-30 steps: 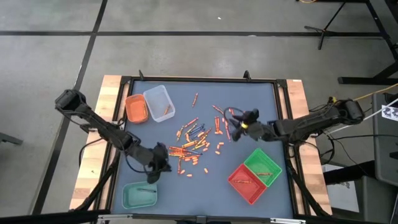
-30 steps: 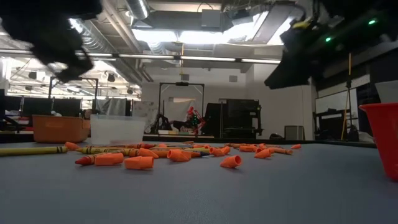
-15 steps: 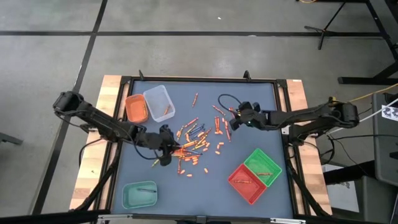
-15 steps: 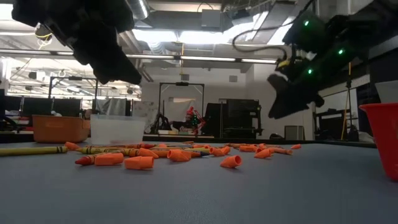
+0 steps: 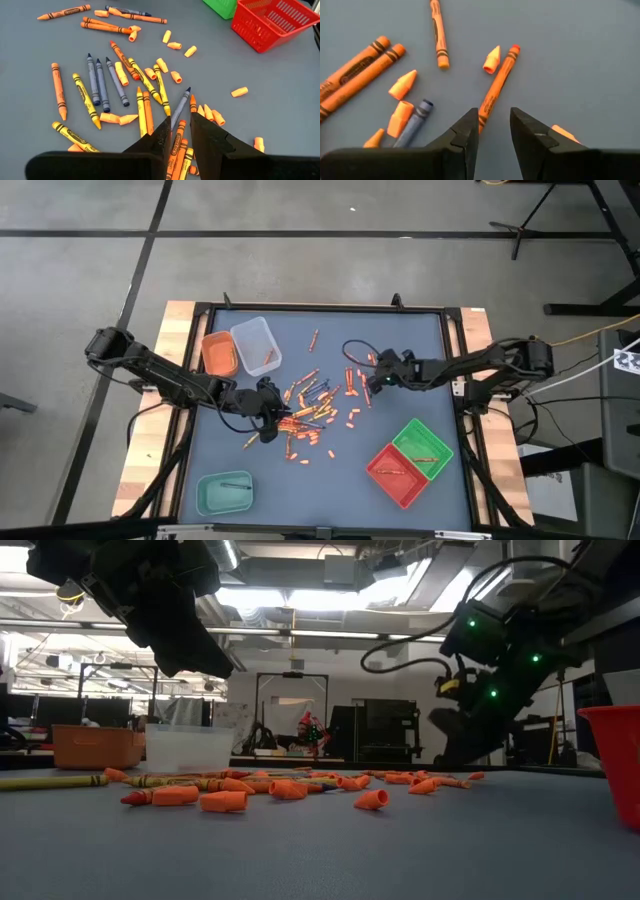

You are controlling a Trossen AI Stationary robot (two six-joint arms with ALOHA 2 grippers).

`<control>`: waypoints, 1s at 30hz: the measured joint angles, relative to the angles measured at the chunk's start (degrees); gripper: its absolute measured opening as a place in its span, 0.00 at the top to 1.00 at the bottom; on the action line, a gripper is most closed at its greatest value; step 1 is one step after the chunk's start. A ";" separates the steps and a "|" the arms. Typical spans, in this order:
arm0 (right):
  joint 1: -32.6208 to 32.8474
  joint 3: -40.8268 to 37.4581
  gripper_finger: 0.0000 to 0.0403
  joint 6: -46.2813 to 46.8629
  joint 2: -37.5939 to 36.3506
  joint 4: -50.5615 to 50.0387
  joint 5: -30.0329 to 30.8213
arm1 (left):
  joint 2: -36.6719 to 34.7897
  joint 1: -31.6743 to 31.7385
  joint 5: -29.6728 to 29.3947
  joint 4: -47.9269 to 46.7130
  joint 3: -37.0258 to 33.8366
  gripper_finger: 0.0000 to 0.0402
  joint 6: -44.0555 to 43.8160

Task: Sort crayons
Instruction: Put the red crayon into the red bin

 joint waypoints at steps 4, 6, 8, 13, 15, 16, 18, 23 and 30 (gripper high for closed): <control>0.00 0.00 0.73 0.00 1.85 4.05 0.02 | 0.00 0.00 -0.01 0.02 0.00 0.85 0.00; -0.11 0.00 0.73 -0.15 2.71 5.69 0.06 | 0.00 0.00 0.00 0.00 0.00 0.85 -0.01; -0.47 0.00 0.73 -0.15 3.47 6.28 0.22 | 0.00 0.00 -0.01 0.00 -0.01 0.85 -0.01; -2.47 0.04 0.73 -0.13 5.52 6.64 -0.59 | 0.00 0.00 -0.01 0.00 -0.02 0.85 -0.02; -3.20 0.13 0.73 -0.12 5.95 6.89 -1.84 | 0.00 0.00 0.01 0.00 -0.02 0.85 -0.02; -3.39 0.13 0.73 -0.11 6.00 6.91 -2.47 | 0.00 0.00 0.00 -0.01 -0.02 0.85 -0.02; -3.39 0.13 0.73 -0.11 6.04 6.89 -2.71 | 0.00 0.00 -0.01 -0.07 -0.02 0.85 -0.02; -3.34 0.13 0.73 -0.11 6.09 6.64 -3.06 | 0.00 0.00 -0.01 -0.11 -0.02 0.85 -0.02; -3.34 0.11 0.76 -0.12 6.16 6.52 -3.56 | 0.00 0.00 0.01 -0.11 -0.02 0.85 -0.02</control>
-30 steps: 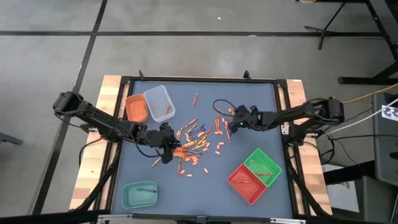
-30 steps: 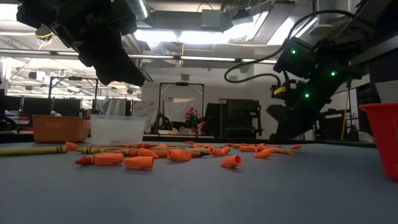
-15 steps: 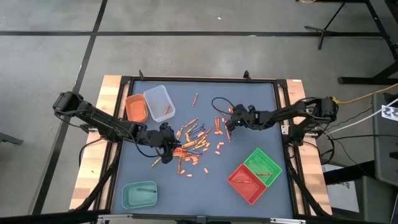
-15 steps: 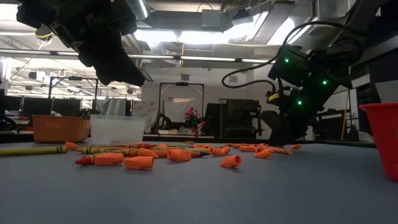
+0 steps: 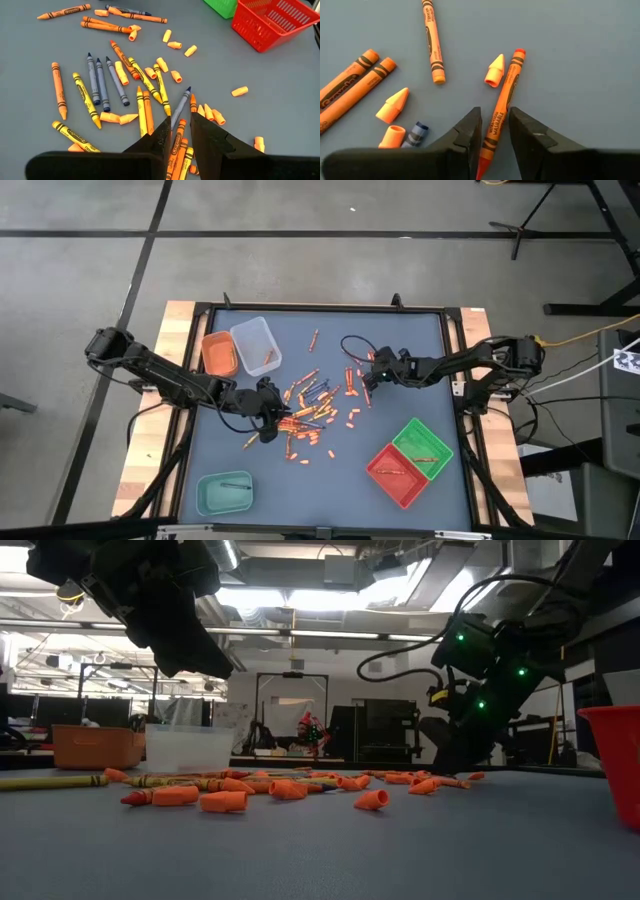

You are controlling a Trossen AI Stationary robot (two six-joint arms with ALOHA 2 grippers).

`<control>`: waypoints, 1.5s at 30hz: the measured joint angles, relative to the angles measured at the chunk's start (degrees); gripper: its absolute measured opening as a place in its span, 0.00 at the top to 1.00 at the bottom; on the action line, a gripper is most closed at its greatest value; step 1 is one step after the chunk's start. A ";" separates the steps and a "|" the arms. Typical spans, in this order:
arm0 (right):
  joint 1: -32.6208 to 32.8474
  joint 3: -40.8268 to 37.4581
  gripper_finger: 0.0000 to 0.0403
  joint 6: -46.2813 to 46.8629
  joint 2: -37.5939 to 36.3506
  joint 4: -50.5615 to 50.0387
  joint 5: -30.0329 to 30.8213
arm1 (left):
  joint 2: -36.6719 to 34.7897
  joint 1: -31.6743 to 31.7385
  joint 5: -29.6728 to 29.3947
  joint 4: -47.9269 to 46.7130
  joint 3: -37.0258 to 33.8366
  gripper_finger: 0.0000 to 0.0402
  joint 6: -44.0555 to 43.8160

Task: Sort crayons
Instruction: Put the red crayon into the red bin

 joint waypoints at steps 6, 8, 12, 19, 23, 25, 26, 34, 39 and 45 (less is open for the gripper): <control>0.00 -0.02 0.91 -0.03 0.02 -0.04 -0.53 | 0.04 0.00 -0.02 -0.06 0.00 0.85 0.00; 0.00 -0.04 0.95 -0.01 0.01 -0.04 -0.51 | 0.03 0.00 -0.04 -0.06 0.00 0.85 0.00; 0.00 -0.07 0.98 -0.02 0.01 -0.20 -0.51 | 0.04 0.00 -0.54 -0.11 0.00 0.85 0.00; -0.02 -0.09 0.93 -0.03 -0.68 -0.28 -1.75 | 0.04 0.00 -0.54 -0.30 -0.02 0.85 0.00; -0.07 -0.22 0.95 -0.06 -2.67 -1.09 -3.22 | 0.04 0.00 -0.54 -0.30 -0.02 0.85 0.00; -0.07 -0.39 0.97 -0.08 -4.20 -1.92 -5.39 | 0.04 0.00 -0.54 -0.30 -0.07 0.85 0.00; -0.04 -0.42 0.97 -0.08 -4.98 -2.11 -6.89 | 0.04 0.00 -0.54 -0.30 -0.07 0.85 0.00; 0.00 -0.37 0.95 0.03 -11.44 -1.78 -22.32 | 0.04 0.00 -2.21 -0.28 -0.07 0.85 2.53; 0.07 -0.31 0.95 0.14 -14.81 -0.44 -34.17 | 0.04 0.00 -3.48 -0.24 -0.07 0.85 5.77; 0.08 -0.28 0.95 0.33 -17.27 5.10 -46.54 | 0.04 -0.01 -3.52 -0.24 -0.07 0.85 6.09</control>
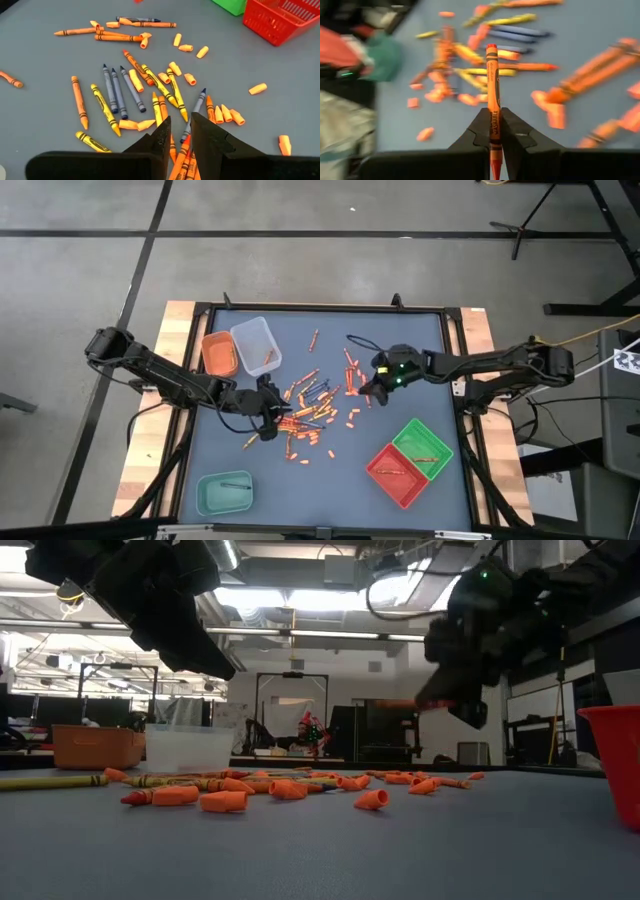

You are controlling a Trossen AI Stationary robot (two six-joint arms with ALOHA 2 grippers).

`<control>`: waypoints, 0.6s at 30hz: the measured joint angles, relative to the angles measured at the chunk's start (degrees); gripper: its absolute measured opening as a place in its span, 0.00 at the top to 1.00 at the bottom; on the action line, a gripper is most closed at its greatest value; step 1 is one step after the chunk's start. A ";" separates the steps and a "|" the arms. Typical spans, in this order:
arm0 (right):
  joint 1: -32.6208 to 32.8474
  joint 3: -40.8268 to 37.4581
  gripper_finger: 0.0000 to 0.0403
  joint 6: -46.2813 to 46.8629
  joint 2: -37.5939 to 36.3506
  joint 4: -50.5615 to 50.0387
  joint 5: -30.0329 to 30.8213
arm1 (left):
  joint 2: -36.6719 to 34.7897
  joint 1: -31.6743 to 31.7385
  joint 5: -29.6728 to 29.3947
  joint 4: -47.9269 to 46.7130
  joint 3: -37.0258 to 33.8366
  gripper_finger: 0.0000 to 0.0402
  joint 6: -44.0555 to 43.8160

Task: Sort crayons
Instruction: Put the red crayon into the red bin

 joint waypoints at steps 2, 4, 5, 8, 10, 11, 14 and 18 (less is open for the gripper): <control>0.71 0.04 0.95 1.00 -0.35 2.12 -2.89 | 0.00 0.00 0.00 0.23 0.00 0.85 0.91; 2.13 0.09 0.95 1.60 -0.38 4.14 -3.88 | 0.00 0.31 -0.50 1.31 0.00 0.85 2.99; 3.19 0.11 0.95 1.70 -0.38 4.80 -4.06 | 0.00 0.61 -1.39 2.12 0.00 0.85 4.22; 6.94 0.11 0.95 1.78 -0.38 6.53 -4.57 | 0.00 2.44 -6.63 5.78 0.00 0.85 6.74; 9.76 0.11 0.95 1.81 -0.38 7.22 -4.59 | 0.00 4.50 -9.86 8.44 0.00 0.85 8.03; 11.15 0.11 0.95 1.81 -0.38 7.45 -4.56 | 0.00 5.81 -10.67 9.27 0.00 0.85 8.70; 15.63 0.11 0.95 1.83 -0.38 8.23 -4.48 | 0.00 10.07 -10.33 10.72 0.00 0.85 10.09; 21.98 0.11 0.95 5.70 -0.38 10.85 -4.49 | 0.00 14.87 -7.52 10.66 0.00 0.85 10.30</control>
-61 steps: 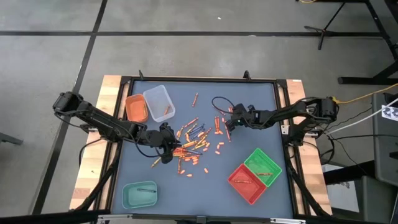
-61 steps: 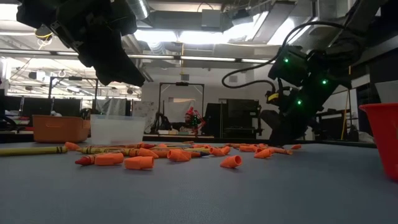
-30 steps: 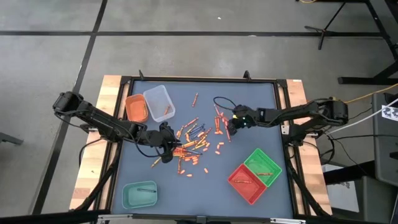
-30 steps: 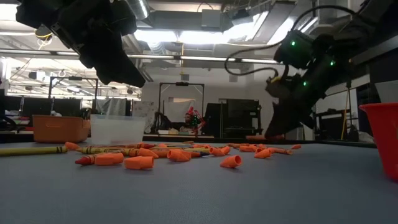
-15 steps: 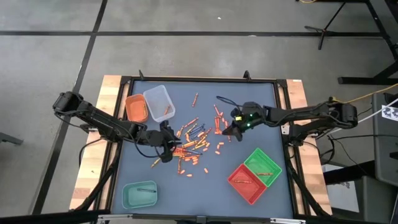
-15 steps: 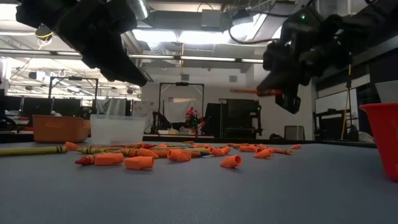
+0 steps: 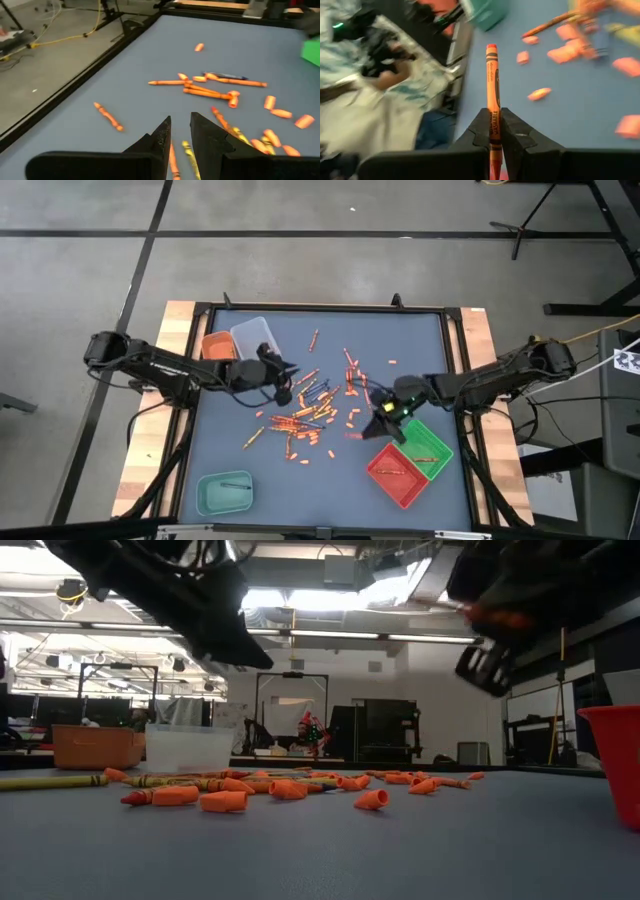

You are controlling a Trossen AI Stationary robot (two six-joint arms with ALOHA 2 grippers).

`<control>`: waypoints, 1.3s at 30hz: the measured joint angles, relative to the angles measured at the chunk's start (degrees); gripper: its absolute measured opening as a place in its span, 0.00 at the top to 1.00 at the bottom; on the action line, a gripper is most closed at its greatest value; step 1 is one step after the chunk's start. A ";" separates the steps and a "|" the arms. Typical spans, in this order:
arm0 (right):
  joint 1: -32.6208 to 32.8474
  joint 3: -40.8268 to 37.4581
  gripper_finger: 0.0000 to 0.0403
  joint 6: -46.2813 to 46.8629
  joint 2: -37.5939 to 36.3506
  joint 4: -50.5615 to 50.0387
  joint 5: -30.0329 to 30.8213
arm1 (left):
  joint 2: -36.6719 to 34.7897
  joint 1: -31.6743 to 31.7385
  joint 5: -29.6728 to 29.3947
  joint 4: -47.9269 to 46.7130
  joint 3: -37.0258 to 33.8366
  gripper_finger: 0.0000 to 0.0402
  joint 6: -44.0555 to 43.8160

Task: Sort crayons
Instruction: Put the red crayon into the red bin

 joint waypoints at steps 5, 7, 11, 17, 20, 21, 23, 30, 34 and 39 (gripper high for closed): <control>8.08 0.00 0.95 2.28 0.00 2.83 0.03 | 0.00 3.41 4.09 -0.19 0.00 0.85 0.00; 11.18 0.00 0.95 3.35 0.00 3.16 0.83 | 0.00 4.16 5.05 -0.24 0.00 0.85 0.00; 16.82 0.00 0.95 5.65 0.00 3.07 5.46 | 0.00 4.70 6.46 -0.28 0.00 0.85 0.00; 23.04 0.00 0.95 8.17 0.00 3.01 12.01 | 0.00 4.64 6.87 -0.39 0.00 0.85 -0.01; 25.05 0.00 0.95 9.31 0.00 2.81 14.63 | 0.00 4.64 6.87 -0.39 0.00 0.85 -0.02; 25.60 0.02 0.95 9.46 0.00 2.53 15.25 | 0.00 4.64 6.87 -0.39 0.00 0.85 -0.02; 26.42 0.04 0.95 9.51 0.00 0.78 16.05 | 0.00 4.64 6.87 -0.39 0.00 0.85 -0.05; 26.72 0.04 0.95 9.69 0.00 -11.59 17.30 | 0.00 4.64 6.87 -0.41 0.00 0.85 -0.09; 26.72 0.04 0.95 9.68 0.00 -15.93 17.70 | 0.00 4.64 6.87 -0.41 0.00 0.85 -0.11; 26.72 0.04 0.94 9.67 0.00 -16.49 17.71 | 0.00 4.64 6.85 -0.41 0.00 0.85 -0.13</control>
